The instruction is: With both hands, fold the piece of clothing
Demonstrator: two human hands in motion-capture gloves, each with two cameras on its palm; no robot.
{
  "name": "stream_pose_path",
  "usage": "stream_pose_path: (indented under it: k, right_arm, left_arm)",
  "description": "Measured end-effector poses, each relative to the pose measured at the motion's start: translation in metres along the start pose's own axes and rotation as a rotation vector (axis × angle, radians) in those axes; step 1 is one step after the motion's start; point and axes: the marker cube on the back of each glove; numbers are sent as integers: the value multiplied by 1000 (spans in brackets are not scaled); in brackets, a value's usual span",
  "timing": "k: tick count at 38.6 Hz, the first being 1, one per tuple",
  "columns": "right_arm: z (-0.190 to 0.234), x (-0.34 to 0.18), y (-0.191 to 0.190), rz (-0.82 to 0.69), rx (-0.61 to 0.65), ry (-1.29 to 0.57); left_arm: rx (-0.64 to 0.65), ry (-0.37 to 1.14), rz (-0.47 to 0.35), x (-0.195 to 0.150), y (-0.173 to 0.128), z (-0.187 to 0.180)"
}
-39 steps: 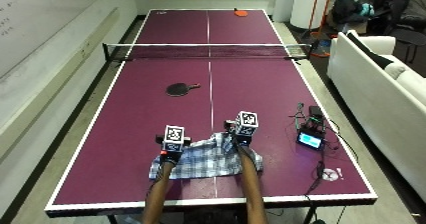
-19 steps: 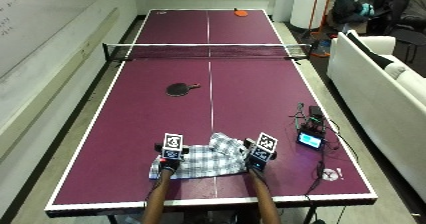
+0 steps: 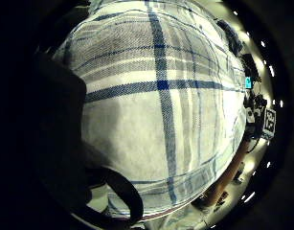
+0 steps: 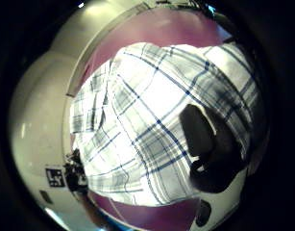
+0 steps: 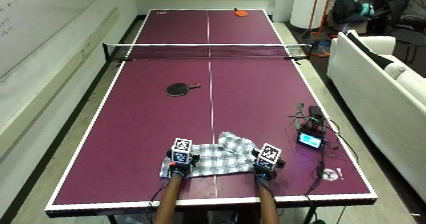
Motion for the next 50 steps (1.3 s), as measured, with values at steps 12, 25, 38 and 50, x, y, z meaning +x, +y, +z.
stream_pose_path:
  k: [12,25,38,50]
  right_arm:
    - [-34,14,-33,85,121,-283]
    - [-148,-87,-17,-122,221,-1038]
    - [-114,-245,88,-479,-167,-805]
    - [-71,-320,155,-774,-281,-753]
  left_arm:
    - [-17,75,23,32,-14,-1]
    - [183,210,-116,-26,-6,-53]
    - [250,260,-191,-102,-27,-25]
    - [245,187,-203,-120,-11,-11]
